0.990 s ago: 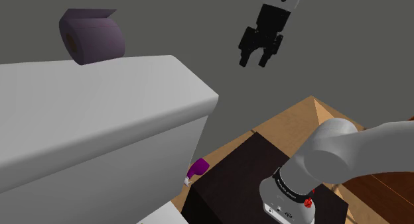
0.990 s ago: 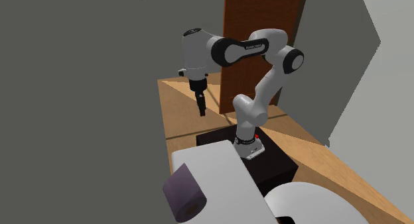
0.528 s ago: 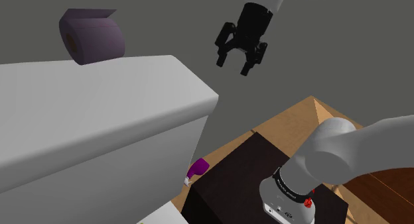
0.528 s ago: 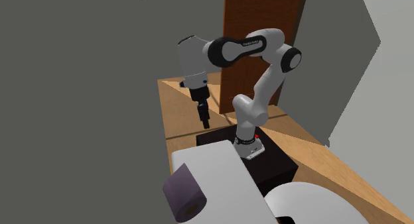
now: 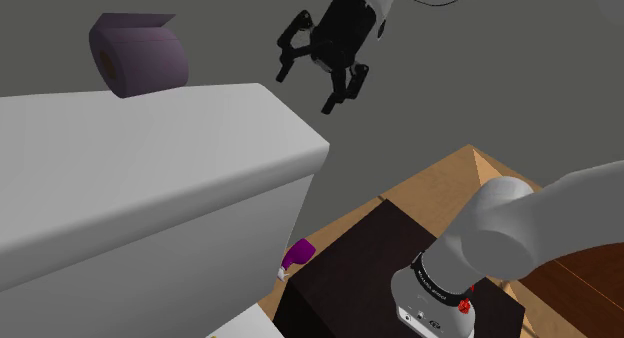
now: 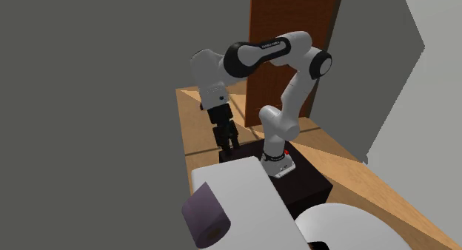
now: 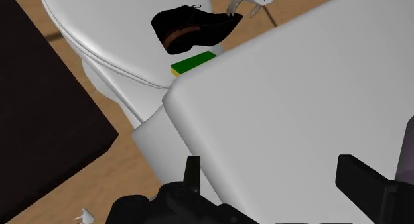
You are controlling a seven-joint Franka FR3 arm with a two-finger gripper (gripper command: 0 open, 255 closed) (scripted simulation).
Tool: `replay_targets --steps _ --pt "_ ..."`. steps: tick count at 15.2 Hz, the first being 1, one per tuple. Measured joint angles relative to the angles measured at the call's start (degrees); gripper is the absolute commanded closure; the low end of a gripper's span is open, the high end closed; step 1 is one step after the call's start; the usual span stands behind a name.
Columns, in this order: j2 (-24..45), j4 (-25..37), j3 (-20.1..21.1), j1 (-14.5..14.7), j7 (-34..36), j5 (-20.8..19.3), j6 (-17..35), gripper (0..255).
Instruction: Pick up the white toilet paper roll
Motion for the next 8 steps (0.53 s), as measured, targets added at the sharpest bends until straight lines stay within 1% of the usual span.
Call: replay_targets --steps 8 --pt "7.6 4.1 2.1 2.4 8.4 17.7 9.6 0"
